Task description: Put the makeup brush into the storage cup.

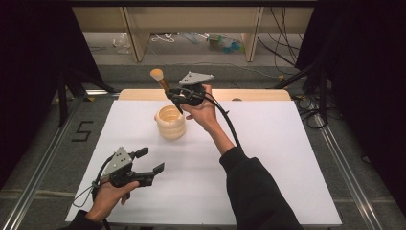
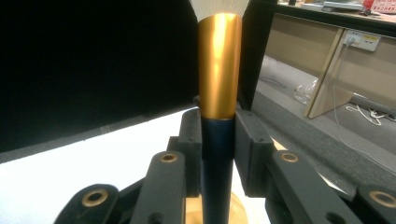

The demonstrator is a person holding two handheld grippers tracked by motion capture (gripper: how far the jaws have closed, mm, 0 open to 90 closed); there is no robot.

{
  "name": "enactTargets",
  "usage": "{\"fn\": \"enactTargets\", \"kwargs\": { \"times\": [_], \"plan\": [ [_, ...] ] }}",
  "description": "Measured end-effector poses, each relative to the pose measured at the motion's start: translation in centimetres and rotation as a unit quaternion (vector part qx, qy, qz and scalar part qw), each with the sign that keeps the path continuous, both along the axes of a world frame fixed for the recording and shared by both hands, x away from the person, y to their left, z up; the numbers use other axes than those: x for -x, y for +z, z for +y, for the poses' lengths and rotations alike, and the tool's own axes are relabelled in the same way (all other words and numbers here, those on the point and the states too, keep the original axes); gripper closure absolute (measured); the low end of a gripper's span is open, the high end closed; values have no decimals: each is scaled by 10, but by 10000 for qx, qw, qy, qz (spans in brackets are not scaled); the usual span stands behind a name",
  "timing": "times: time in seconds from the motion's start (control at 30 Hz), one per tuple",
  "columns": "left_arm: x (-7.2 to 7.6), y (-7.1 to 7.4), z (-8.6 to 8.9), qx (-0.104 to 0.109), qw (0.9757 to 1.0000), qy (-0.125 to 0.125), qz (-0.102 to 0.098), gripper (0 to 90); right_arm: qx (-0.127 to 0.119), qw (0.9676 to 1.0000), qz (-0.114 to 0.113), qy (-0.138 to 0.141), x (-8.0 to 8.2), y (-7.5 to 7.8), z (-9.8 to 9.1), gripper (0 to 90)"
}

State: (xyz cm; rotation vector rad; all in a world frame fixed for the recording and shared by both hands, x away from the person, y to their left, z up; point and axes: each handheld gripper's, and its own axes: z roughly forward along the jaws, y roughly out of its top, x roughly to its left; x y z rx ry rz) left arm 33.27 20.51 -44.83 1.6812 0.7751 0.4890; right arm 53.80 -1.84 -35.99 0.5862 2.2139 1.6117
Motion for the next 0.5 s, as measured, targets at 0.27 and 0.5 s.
{"fn": "enactTargets", "kwargs": {
  "times": [0.27, 0.5],
  "plan": [
    [0, 0, 0, 51, 10000, -19, -15, 164, -18, 9999, -52, 91, -3, 0, 16, 746],
    [0, 0, 0, 57, 10000, -23, -5, 164, 36, 10000, -34, 15, -7, -12, 22, 746]
  ]
}}
